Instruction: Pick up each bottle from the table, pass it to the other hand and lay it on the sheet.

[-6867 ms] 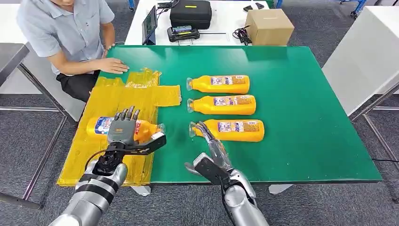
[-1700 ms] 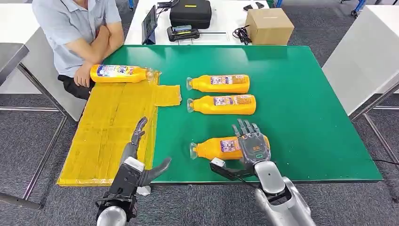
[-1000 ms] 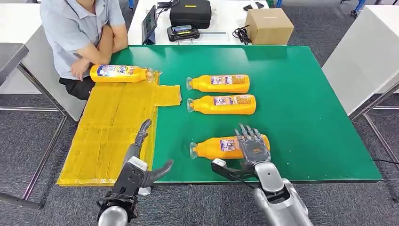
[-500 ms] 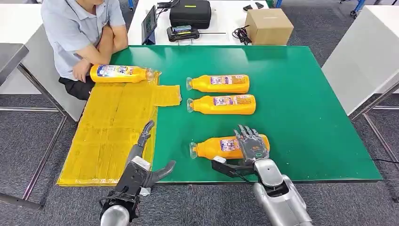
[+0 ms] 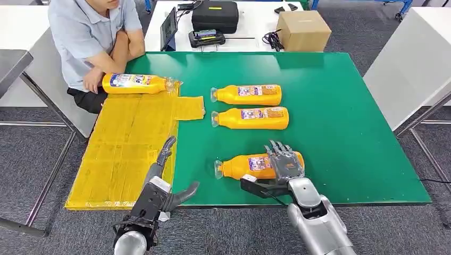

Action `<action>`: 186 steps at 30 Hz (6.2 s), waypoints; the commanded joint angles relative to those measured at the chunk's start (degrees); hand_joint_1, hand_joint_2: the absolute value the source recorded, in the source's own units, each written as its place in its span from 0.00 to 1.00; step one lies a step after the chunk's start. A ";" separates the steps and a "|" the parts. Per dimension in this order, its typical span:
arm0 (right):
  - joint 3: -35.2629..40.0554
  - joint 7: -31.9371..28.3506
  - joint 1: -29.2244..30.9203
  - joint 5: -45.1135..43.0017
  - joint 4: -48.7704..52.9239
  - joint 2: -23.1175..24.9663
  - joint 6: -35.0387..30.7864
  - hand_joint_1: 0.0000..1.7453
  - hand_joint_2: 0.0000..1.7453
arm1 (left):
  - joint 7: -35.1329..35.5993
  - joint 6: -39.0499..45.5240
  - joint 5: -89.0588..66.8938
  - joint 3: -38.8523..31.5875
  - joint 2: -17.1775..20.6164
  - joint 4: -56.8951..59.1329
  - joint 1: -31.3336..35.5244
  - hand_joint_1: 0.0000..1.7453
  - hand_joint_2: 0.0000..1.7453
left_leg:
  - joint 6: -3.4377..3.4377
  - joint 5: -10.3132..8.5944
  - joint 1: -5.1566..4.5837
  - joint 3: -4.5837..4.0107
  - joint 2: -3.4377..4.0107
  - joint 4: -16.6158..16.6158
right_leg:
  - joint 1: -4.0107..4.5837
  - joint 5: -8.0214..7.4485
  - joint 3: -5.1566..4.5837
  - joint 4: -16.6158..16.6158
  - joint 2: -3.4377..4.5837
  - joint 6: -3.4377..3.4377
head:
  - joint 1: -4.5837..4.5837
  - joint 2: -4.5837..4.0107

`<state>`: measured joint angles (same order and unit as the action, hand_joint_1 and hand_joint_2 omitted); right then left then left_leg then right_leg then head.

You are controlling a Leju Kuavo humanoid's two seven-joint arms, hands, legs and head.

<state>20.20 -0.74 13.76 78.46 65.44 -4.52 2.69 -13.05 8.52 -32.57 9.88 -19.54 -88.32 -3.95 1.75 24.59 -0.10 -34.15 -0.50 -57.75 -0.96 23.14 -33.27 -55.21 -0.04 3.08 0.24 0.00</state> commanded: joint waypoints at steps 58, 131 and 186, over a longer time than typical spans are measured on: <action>1.52 -17.83 3.20 -40.02 3.45 10.66 0.63 1.00 1.00 | -2.26 -12.62 42.56 -1.09 -0.46 22.98 7.98 0.00 1.00 | 0.00 0.04 -0.03 -0.09 0.09 0.01 | -0.01 0.01 -0.09 -0.02 0.09 -0.06 | 0.00 0.00; 9.17 -19.73 2.33 -44.39 -7.17 19.14 0.26 0.00 1.00 | -9.35 -4.47 32.06 -2.03 -0.46 21.63 13.03 1.00 1.00 | -0.02 0.04 0.03 -0.12 0.00 0.01 | 0.03 0.05 -0.09 -0.01 0.00 -0.07 | 0.00 0.00; 2.28 -17.50 -6.95 -23.72 9.96 18.10 -11.35 0.00 1.00 | 9.17 5.06 -50.05 -10.69 4.15 15.02 17.29 1.00 1.00 | -0.05 0.01 0.03 -0.17 -0.07 0.03 | 0.03 0.06 -0.12 -0.01 -0.08 -0.11 | 0.00 0.00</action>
<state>24.72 -16.81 6.48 56.10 76.48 15.17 -9.64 -7.84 14.99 -70.63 -3.82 -19.69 -78.47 9.60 1.80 24.57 -0.12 -34.48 -0.52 -57.75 -0.98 23.14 -33.58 -55.23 -0.03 3.09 0.24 0.00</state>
